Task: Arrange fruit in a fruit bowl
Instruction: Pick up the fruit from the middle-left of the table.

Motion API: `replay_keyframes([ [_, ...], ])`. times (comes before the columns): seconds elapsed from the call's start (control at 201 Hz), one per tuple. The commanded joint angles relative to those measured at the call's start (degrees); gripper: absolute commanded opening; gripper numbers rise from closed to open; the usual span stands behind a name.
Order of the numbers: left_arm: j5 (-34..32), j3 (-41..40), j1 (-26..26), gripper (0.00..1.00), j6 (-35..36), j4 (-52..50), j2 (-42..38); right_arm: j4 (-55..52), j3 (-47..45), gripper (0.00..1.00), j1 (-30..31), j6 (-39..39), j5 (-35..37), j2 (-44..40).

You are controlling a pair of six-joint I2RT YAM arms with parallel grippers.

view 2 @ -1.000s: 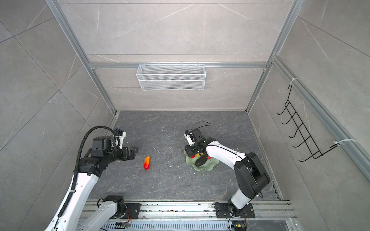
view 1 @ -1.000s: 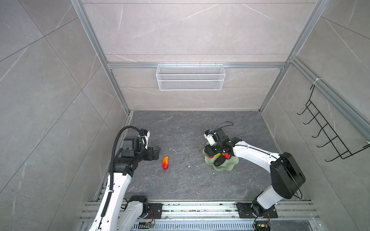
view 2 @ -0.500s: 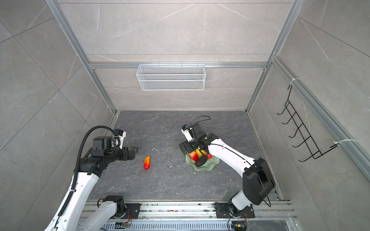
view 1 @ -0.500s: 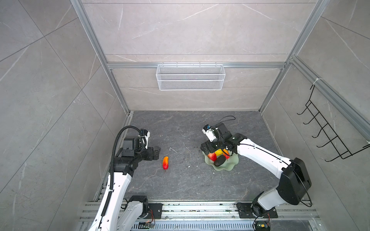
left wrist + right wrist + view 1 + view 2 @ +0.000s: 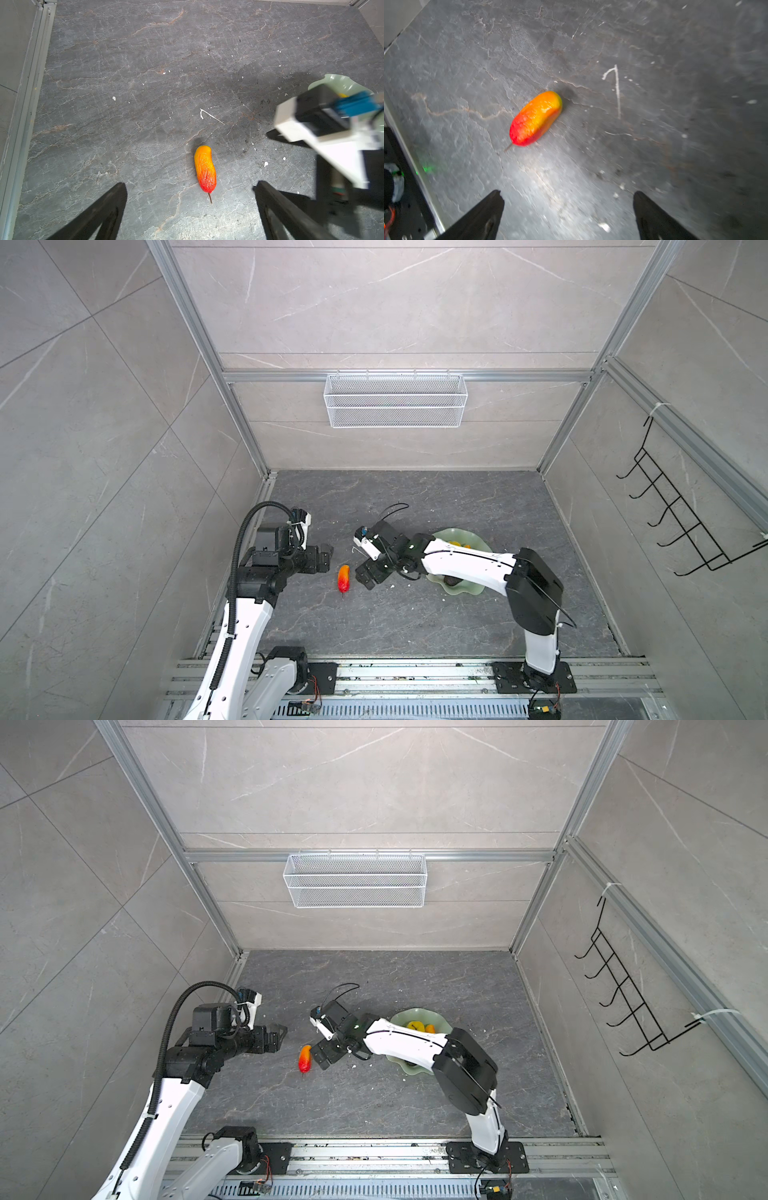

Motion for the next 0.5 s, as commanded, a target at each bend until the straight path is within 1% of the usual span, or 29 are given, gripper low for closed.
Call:
replay_keyframes([
  [0.0,-0.2,0.1,0.0,1.00,1.1,1.4,-0.9,2.7,5.6,0.99,1.1,9.4,3.4,4.0],
  [0.075,-0.3,0.1,0.0,1.00,1.1,1.4,-1.2,3.2,7.8,0.99,1.8,12.8,4.0,7.4],
  [0.174,-0.5,0.0,0.0,1.00,1.2,1.4,-1.5,2.8,10.9,0.99,2.8,15.5,4.9,11.5],
  [0.334,-0.5,0.0,0.0,1.00,1.4,1.3,-1.5,-0.6,17.2,0.89,4.1,16.5,5.6,18.0],
  [0.419,-0.6,0.0,0.0,1.00,1.4,1.2,-1.8,-1.3,18.6,0.84,4.4,16.5,5.7,19.6],
  [0.498,-0.8,-0.2,0.0,1.00,1.3,1.2,-2.0,-1.7,19.1,0.76,4.5,16.2,5.9,20.2],
])
